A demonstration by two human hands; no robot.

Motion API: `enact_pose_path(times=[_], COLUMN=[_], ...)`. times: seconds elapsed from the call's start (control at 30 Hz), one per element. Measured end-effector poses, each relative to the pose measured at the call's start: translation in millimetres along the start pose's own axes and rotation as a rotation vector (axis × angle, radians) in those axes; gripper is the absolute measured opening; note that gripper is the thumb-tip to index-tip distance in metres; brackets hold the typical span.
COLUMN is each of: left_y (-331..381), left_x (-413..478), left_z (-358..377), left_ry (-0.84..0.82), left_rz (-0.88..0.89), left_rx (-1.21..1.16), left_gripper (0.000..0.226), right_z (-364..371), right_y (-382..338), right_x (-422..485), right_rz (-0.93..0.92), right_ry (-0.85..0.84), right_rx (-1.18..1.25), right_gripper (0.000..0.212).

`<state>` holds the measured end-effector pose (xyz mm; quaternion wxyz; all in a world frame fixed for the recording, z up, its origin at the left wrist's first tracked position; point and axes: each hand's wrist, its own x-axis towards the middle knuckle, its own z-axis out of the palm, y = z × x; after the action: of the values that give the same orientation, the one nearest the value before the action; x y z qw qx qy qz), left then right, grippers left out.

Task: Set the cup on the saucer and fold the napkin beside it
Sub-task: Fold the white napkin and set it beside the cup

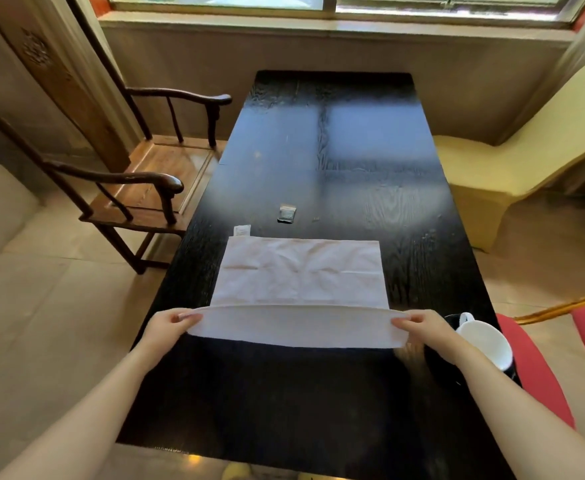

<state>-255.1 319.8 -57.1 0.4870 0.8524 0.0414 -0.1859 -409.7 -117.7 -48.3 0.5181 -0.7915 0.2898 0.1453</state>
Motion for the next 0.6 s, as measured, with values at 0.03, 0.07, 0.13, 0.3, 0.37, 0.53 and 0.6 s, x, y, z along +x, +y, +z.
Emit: enact_pose_path(times=[0.03, 0.07, 0.13, 0.3, 0.37, 0.53, 0.6], left_y=[7.6, 15.4, 30.3, 62.8, 71.5, 71.5, 61.7], left_x=[5.8, 11.8, 26.6, 82.2, 109.6, 185.1, 211.6], left_z=[-0.2, 0.3, 1.6, 13.6, 23.5, 49.8, 59.5], left_ry=[0.02, 0.033, 0.054, 0.115, 0.136, 0.201, 0.195], left_rz=[-0.013, -0.024, -0.029, 0.042, 0.086, 0.159, 0.175], left_rx=[-0.051, -0.103, -0.153, -0.114, -0.039, 0.18, 0.264], left_gripper=[0.018, 0.02, 0.024, 0.019, 0.019, 0.023, 0.025], right_z=[-3.3, -5.4, -8.4, -4.7, -0.7, 6.6, 11.0], right_y=[-7.7, -13.4, -24.1, -52.4, -61.7, -71.9, -67.5], right_x=[4.6, 10.9, 25.8, 69.5, 87.6, 142.9, 166.6], right_rz=[0.003, 0.002, -0.007, -0.033, -0.036, -0.026, -0.014], right_ry=[0.019, 0.042, 0.1, 0.334, 0.442, 0.629, 0.671], right_rx=[0.034, 0.064, 0.096, 0.082, 0.05, -0.001, -0.027], right_gripper=[0.011, 0.009, 0.011, 0.04, 0.043, 0.038, 0.04])
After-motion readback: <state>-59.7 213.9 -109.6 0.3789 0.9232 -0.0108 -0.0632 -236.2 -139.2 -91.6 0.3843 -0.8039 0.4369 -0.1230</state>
